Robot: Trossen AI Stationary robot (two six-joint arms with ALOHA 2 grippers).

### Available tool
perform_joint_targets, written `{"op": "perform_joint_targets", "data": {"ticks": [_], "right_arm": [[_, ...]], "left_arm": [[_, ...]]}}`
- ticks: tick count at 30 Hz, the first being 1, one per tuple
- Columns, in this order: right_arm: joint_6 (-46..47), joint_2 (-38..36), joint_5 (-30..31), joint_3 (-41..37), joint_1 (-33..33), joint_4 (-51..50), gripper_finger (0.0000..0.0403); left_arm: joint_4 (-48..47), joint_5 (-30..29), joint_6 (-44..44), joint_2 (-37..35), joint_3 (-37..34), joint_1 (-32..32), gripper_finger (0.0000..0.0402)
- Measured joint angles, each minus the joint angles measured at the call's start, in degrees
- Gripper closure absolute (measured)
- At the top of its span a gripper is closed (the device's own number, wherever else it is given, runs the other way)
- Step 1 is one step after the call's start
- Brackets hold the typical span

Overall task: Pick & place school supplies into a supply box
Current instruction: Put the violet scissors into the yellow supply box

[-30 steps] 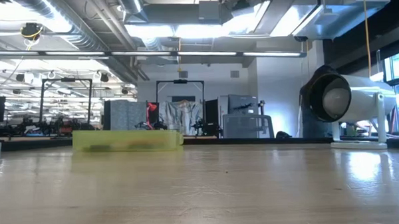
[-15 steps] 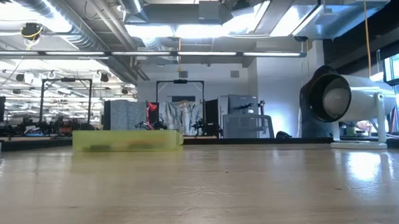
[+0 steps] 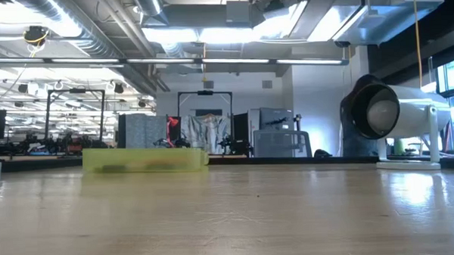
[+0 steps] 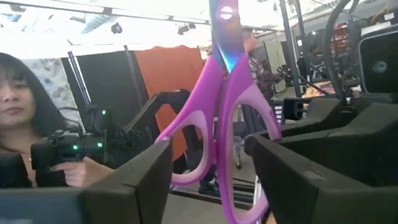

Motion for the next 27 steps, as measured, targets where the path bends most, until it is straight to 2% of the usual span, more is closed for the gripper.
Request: {"op": "perform_joint_targets", "data": {"ticks": [3, 6, 12, 15, 19, 23, 27], "right_arm": [[-1.6, -2.0, 0.6, 0.0, -0.9, -5.2, 0.0167], [-2.7, -4.3, 3.7, 0.0, -2.4, -12.4, 0.0165], [-1.4, -7.7, 16.4, 0.0, -4.2, -31.6, 0.0164], [2.0, -8.2, 21.8, 0.0, -4.2, -40.0, 0.0164], [6.4, -8.2, 23.0, 0.0, -4.1, -49.0, 0.0164], [11.3, -8.2, 23.5, 0.0, -4.1, -56.6, 0.0164], [15.9, -8.2, 25.0, 0.0, -4.1, -62.7, 0.0164]], "left_arm": [[0.0, 1.3, -0.1, 0.0, 0.0, 0.2, 0.0376], [0.0, 3.6, -1.4, -0.2, 0.0, 0.7, 0.0376], [-3.7, 4.6, -2.4, -0.6, 0.0, 3.4, 0.0376], [-16.3, 3.8, -2.4, -2.6, 0.0, 6.3, 0.0376], [-41.7, -1.2, -1.0, -7.0, 0.0, 11.4, 0.0376], [-65.3, -11.5, 4.1, -12.7, 0.0, 15.9, 0.0376], [-82.6, -27.9, 5.6, -17.5, 0.0, 18.9, 0.0376]]}}
